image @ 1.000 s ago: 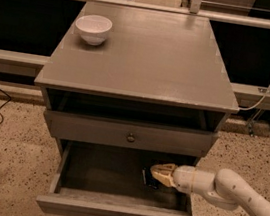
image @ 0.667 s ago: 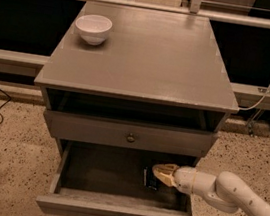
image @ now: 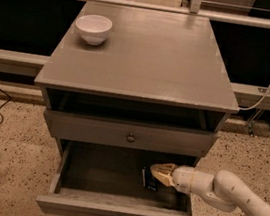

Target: Place rxbar blueberry into middle drawer

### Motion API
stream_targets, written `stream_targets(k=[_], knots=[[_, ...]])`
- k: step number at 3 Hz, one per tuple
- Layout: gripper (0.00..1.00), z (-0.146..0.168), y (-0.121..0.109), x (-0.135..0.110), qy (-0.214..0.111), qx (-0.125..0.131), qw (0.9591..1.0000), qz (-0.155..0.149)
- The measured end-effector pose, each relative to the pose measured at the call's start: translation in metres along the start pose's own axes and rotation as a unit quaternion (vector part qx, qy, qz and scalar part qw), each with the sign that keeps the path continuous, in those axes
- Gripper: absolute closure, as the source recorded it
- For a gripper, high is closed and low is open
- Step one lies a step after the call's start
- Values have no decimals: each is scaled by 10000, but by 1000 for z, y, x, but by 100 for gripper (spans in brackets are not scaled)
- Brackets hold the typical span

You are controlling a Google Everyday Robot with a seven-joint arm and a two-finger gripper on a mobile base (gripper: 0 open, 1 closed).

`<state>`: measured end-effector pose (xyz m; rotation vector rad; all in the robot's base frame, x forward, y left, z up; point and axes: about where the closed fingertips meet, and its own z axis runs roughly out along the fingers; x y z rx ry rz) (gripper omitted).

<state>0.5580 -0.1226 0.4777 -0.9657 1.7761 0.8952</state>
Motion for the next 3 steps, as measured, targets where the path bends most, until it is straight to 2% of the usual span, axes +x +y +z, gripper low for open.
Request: stream_targets(k=[1,2,3], knots=[[12,2,1,0,-3,-22,10000,0],[0,4,2,-1,-6,-40,10000,0],[0,4,2,-1,-6,-40,10000,0]])
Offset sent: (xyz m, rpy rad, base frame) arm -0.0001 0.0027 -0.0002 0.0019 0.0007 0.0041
